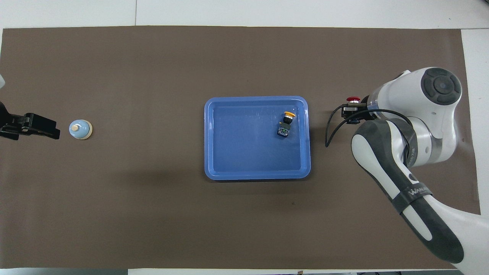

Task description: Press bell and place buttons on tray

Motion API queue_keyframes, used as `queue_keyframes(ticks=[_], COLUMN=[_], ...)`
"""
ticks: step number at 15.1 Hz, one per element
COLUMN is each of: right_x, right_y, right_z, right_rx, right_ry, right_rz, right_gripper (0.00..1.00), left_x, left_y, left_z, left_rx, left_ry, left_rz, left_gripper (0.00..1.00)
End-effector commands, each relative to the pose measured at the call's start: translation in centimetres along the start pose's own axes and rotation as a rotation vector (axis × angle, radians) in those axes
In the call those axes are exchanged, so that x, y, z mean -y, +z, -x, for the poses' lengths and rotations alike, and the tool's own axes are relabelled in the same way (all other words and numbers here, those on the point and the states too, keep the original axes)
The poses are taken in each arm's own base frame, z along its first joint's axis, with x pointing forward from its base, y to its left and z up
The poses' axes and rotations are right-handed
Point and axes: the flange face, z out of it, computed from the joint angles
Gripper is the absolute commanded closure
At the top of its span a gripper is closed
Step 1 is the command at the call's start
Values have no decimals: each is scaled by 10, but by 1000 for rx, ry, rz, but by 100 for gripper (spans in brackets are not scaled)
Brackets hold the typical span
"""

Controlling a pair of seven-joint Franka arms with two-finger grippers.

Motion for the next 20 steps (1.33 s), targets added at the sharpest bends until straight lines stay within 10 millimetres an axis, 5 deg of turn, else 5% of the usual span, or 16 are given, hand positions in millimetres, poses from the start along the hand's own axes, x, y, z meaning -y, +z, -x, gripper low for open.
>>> queue_keyframes(ticks=[1,5,8,13,17,18,19,20], right_x=[79,183,216,220,216,213,213,212], right_y=[-27,-15,18,68,83,84,84,81], right_z=[1,48,57,70,79,77,77,75], right_rx=[7,7,-11,-35,-41,-39,-36,-35], right_ry=[30,94,115,132,174,191,194,199], right_rz=[3,-15,-36,-62,-73,-71,-68,-66], right_gripper=[100,100,100,100,100,88,30,0], left_x=[0,0,0,0,0,0,0,0], left_y=[-2,-2,-2,-2,-2,-2,-2,-2], left_z=[5,5,5,5,5,5,5,5], left_rx=[-4,-4,-4,-4,-4,-4,-4,-4], left_ry=[-11,-11,-11,-11,-11,-11,-11,-11], left_rz=[0,0,0,0,0,0,0,0], left_gripper=[0,0,0,0,0,0,0,0])
